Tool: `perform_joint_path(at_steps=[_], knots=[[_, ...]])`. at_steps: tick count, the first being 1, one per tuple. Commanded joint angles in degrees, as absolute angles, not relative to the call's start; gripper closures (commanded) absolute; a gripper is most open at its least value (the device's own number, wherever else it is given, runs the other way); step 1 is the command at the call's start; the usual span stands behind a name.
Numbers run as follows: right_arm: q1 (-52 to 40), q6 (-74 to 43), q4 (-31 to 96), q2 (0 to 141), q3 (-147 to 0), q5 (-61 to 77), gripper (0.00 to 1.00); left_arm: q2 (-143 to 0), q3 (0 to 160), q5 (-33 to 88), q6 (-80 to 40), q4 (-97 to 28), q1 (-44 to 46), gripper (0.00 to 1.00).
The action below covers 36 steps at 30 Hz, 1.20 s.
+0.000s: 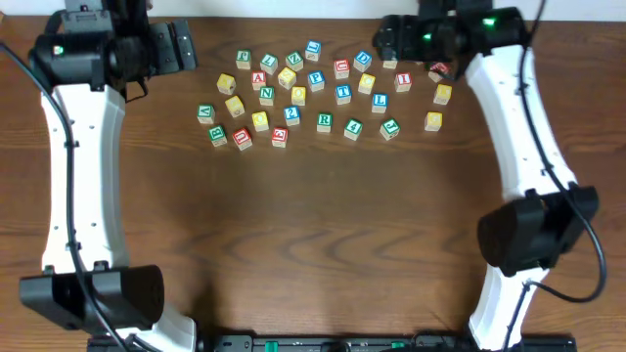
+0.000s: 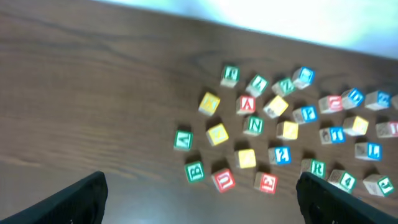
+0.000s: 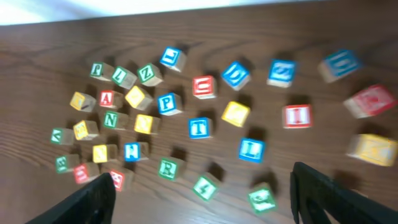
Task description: Spell out CORL
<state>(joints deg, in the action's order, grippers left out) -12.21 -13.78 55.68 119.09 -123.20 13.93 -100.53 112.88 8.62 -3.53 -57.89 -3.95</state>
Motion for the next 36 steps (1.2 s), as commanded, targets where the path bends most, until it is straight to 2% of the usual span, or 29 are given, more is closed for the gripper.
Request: perform_joint_path(at_steps=[1,7,13,21,36], knots=[[-15.2,-20.4,55.2,123.0,-124.6,13.4,0.16,-102.2,114.2,7.9,-5.0,-59.6,-3.3,0.06],[-17.1,-23.3,55.7,126.6,-124.4,13.4,0.17,-102.9,114.2,7.9,-5.6,-59.5,-0.3,0.10],[-16.8,-23.3,57.8,126.7,-124.4,12.0,0.17,-104.4,113.7,5.9,-13.5,-59.1,2.2,0.14],[-15.6,-23.1,60.5,126.7,-124.4,10.4,0.17,-112.0,113.7,6.0,-17.1,-59.1,5.8,0.14],[-15.6,-23.5,60.9,126.7,-124.4,7.4,0.16,-112.7,113.7,5.5,-18.1,-59.1,6.5,0.16]])
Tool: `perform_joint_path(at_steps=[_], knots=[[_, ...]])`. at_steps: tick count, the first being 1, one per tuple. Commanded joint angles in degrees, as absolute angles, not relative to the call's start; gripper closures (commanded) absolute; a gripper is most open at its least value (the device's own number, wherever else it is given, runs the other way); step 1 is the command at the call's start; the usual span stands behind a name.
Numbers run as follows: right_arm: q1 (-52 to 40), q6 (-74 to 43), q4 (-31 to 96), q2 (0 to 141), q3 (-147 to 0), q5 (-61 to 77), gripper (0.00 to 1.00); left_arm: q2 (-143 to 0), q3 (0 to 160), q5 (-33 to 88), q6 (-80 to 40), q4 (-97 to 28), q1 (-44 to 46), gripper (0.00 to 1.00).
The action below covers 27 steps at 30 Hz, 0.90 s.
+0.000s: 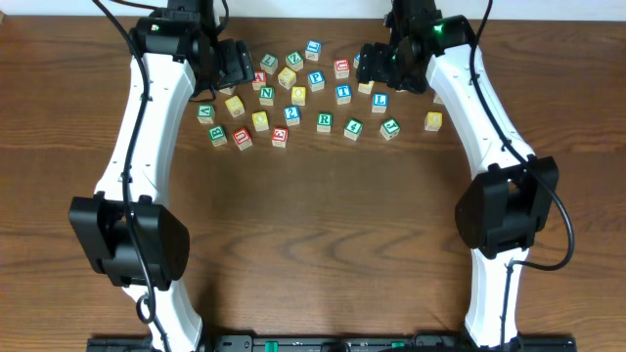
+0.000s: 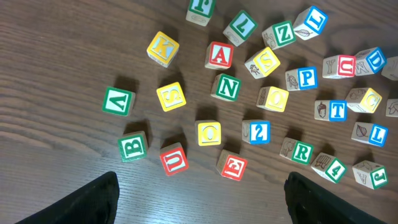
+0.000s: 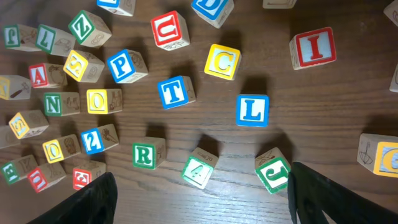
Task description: Spell out CORL
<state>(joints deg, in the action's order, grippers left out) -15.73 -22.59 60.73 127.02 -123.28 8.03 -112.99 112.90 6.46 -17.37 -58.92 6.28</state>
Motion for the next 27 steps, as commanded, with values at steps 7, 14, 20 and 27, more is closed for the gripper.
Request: perform_joint_path(at_steps=[7,14,20,27], knots=[[-15.7,-23.7,60.7,126.7,-124.4,6.9,0.16,-112.7,113.7,5.3,-18.1,-59.5,6.5,0.16],[-16.6,-23.7,60.5,126.7,-124.4,5.9,0.16,-112.7,113.7,5.3,-18.1,-59.6,6.5,0.16],[-16.6,-23.8,60.5,126.7,-124.0,5.9,0.16,-112.7,113.5,5.3,-18.1,-59.6,6.5,0.16],[-16.6,-26.2,61.0,126.7,-123.9,5.9,0.17,-113.1,112.2,3.7,-18.1,-59.5,6.5,0.17]])
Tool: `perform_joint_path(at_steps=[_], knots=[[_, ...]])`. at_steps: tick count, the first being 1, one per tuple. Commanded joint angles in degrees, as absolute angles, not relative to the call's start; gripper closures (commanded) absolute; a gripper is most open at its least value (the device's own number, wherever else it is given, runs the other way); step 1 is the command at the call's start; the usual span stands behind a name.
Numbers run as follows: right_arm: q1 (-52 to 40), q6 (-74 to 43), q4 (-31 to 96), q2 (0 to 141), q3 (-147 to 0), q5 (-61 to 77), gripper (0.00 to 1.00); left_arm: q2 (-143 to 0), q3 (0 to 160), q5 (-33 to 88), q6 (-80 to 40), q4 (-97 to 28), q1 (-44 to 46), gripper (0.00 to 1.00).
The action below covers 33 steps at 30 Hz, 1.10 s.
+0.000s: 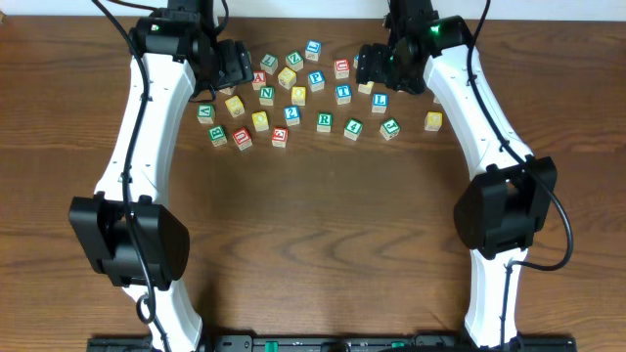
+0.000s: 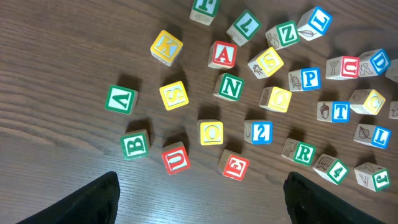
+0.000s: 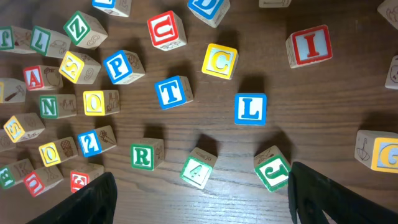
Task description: Spell out CORL
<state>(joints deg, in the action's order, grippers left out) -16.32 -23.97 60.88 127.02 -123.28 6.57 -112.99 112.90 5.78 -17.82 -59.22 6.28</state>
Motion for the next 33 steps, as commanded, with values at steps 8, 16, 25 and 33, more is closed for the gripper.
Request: perform_joint_path(at_steps=[8,16,25,33], knots=[[-17.5,-26.8,60.2,126.7,-123.9,6.0,0.17,-113.2,112.2,2.9,-18.2,-59.3,6.5,0.17],[-19.4,-29.4,60.2,126.7,-123.9,5.9,0.16,-113.2,112.2,2.9,-18.1,-59.3,6.5,0.17],[-19.7,-33.2,60.1,126.7,-123.9,1.1,0.18,-113.2,112.2,2.9,-18.1,-59.3,6.5,0.16],[-19.2,-33.3,60.8,126.7,-123.9,-1.4,0.20,-113.2,112.2,2.9,-18.1,-59.9,6.5,0.16]])
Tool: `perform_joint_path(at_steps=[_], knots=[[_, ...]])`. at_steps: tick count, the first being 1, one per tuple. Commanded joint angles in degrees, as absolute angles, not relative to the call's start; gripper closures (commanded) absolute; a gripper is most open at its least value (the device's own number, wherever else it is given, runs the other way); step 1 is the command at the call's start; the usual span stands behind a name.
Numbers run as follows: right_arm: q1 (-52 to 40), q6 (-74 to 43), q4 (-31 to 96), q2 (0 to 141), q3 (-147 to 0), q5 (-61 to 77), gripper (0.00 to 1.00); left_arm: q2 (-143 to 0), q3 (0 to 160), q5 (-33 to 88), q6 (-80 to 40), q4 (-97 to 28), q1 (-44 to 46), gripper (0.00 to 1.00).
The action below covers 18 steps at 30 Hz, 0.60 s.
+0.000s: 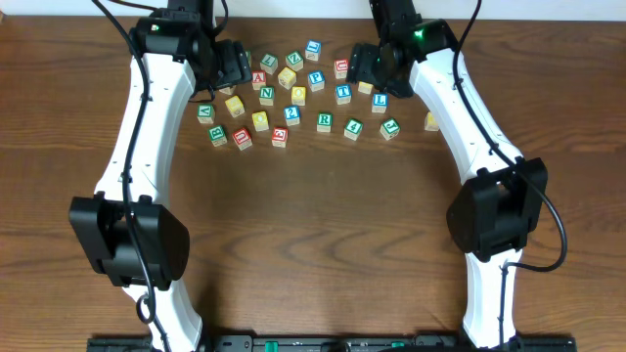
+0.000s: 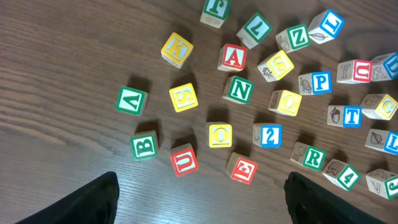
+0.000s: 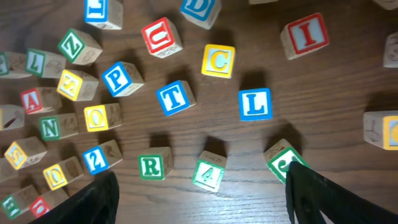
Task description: Spell out CORL
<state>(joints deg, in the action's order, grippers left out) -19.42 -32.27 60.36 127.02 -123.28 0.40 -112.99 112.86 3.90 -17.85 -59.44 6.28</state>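
Lettered wooden blocks lie scattered at the table's far side. In the right wrist view I see the yellow C, blue L, green R and a yellow O. My right gripper hovers open above them, with the green 4 block between and below its fingers. My left gripper hovers open over the left half of the cluster, where another yellow O and the R show. Neither gripper holds anything.
Other blocks crowd the letters: red U, blue T, blue P, red I, green 4. Bare brown table spreads in front of the cluster. The arms flank it left and right.
Both wrist views have shifted a little: the left gripper sits slightly further left over the blocks, and the right gripper has edged left and turned slightly. No block has moved.
First both grippers were open near the table's far corners, viewing the cluster from a distance. Then both hung open close above the blocks, left over the left half, right over C, L and R. They have stayed there with small shifts, and the blocks lie as before.
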Motion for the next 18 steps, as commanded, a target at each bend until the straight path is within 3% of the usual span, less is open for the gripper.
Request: perform_joint_path(at_steps=[1,18], knots=[[-19.2,-33.7,61.1,126.7,-123.9,-1.4,0.20,-113.2,112.2,2.9,-18.1,-59.9,6.5,0.16],[-19.1,-33.8,61.1,126.7,-123.9,-2.7,0.21,-113.3,112.2,1.9,-18.1,-59.2,6.5,0.16]])
